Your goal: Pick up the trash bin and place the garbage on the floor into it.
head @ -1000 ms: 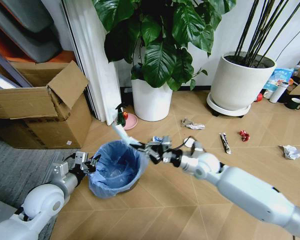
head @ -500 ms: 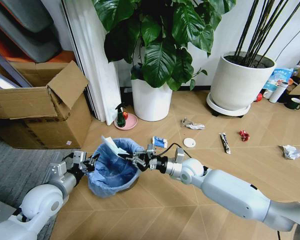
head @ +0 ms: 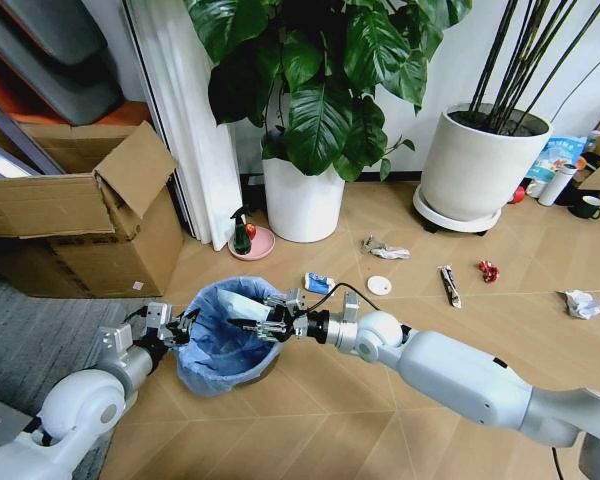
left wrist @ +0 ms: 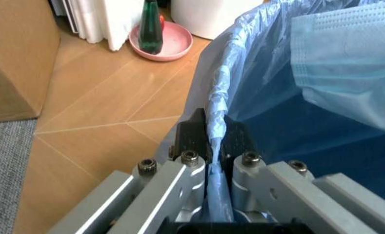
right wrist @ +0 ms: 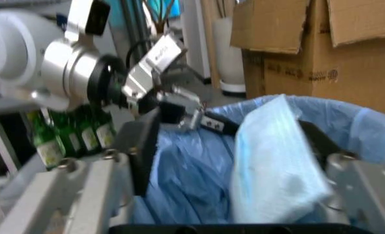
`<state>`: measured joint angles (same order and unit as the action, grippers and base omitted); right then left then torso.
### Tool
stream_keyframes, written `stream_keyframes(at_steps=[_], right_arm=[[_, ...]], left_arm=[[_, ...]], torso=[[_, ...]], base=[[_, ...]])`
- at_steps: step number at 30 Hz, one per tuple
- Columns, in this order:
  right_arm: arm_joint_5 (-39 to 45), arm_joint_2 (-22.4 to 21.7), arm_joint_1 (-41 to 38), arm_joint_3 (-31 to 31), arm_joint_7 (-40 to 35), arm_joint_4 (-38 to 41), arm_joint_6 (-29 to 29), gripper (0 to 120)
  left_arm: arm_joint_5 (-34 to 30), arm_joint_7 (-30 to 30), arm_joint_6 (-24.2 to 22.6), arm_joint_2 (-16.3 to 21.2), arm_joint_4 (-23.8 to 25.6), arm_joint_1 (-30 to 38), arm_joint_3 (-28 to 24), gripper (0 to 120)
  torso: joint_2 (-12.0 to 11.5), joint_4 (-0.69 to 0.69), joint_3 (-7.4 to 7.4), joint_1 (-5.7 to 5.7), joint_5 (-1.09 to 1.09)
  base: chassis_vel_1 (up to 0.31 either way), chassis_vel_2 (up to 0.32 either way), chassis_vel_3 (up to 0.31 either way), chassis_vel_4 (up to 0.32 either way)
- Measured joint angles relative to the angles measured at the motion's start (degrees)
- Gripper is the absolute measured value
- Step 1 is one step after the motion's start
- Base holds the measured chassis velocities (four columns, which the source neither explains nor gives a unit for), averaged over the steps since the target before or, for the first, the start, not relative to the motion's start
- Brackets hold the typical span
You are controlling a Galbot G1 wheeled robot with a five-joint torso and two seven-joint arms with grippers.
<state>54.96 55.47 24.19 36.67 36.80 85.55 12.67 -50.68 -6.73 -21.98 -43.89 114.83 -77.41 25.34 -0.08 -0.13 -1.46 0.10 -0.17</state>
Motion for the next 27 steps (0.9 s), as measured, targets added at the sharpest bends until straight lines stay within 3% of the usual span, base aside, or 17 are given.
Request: stream_keyframes(at_steps=[9,27], right_arm=[[-5.6,-3.2,-5.4,0.3,-1.1,3.9,-4.2,97],[-4.6,-6.5,-2.8,-1.0,-1.9,4.1,-4.7,100]], left_arm=[[-0.1,-0.5,-0.3,-0.5,-0.2,0.3,0.2,0],[-1.6,-1.8,-0.3,-0.6,0.0,0.4,2.0,0]], torso=[[0.0,0.0,0.0,0.0,0.0],[0.0,0.0,0.0,0.0,0.0]], base=[[0.0,0.0,0.0,0.0],[0.0,0.0,0.0,0.0]])
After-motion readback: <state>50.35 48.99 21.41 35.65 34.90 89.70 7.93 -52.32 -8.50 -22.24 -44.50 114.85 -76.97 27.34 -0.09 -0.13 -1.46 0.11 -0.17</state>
